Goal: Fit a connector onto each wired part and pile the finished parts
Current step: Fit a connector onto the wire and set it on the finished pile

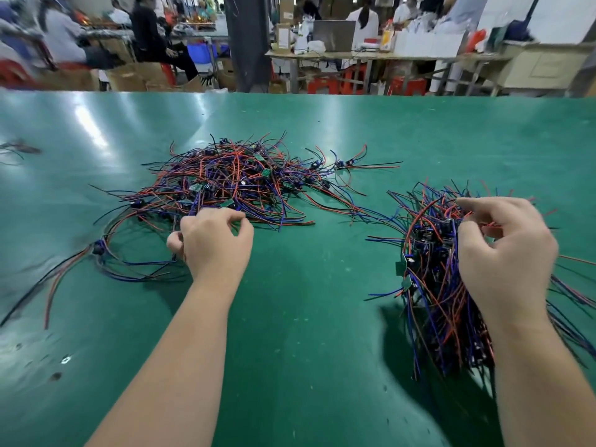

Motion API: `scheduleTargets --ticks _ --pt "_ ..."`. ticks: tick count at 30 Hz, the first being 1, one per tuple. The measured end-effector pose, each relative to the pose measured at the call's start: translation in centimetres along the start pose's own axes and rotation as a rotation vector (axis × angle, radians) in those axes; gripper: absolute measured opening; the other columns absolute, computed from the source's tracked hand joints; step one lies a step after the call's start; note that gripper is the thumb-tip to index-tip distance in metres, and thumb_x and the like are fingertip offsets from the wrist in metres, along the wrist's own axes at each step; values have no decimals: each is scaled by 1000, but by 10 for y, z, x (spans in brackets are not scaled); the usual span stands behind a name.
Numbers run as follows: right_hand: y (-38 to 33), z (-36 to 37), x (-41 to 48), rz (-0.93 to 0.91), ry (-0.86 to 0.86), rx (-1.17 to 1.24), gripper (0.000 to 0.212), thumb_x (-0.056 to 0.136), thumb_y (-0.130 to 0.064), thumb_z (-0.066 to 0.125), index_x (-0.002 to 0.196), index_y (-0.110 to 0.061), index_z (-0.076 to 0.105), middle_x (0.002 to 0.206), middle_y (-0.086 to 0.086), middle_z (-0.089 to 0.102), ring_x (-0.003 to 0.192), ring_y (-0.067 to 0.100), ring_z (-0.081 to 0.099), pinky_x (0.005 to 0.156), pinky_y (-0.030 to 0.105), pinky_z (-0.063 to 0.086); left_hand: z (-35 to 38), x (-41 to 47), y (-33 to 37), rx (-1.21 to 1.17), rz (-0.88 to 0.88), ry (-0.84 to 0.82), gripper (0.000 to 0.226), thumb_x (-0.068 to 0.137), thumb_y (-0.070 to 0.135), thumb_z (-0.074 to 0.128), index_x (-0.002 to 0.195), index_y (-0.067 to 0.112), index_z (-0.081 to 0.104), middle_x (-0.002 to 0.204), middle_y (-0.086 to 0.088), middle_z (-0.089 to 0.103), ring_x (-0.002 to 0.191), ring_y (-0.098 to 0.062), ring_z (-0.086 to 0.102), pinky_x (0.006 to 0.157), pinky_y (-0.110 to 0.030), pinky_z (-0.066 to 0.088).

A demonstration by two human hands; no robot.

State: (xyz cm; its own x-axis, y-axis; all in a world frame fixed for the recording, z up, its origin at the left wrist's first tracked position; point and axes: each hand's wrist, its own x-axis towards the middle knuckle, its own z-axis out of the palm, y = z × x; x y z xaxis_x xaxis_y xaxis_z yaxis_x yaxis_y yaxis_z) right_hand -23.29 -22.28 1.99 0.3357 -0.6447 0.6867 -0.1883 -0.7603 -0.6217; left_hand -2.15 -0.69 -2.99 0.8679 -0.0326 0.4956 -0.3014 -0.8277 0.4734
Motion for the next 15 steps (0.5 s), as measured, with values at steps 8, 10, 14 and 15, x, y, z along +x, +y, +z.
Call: scheduleTargets --ticks 8,10,14,15 --pt "-5 4 -6 -7 -61 33 25 81 -5 54 96 -14 72 88 -1 60 77 16 56 69 10 40 23 10 2 298 62 -429 56 90 54 44 137 22 46 157 0 22 146 -17 13 111 -61 -8" --pt "-5 5 -6 -5 -61 50 24 82 -4 54 95 -14 72 88 0 61 77 16 56 69 12 42 21 10 -1 246 54 -312 51 88 46 50 131 18 51 147 0 40 140 -16 28 110 -62 -7" --pt "-7 6 -8 6 -66 87 25 83 -2 56 94 -19 71 87 -1 62 73 18 56 64 22 43 18 13 -5 188 20 -325 42 85 45 54 123 26 56 154 -5 29 146 -20 14 110 -61 -10" --pt "-8 6 -8 13 -74 96 26 84 -1 57 93 -22 70 87 -1 62 72 18 56 62 23 43 19 12 -4 209 20 -396 42 86 50 52 122 30 55 157 -6 22 147 -21 7 109 -62 -11"
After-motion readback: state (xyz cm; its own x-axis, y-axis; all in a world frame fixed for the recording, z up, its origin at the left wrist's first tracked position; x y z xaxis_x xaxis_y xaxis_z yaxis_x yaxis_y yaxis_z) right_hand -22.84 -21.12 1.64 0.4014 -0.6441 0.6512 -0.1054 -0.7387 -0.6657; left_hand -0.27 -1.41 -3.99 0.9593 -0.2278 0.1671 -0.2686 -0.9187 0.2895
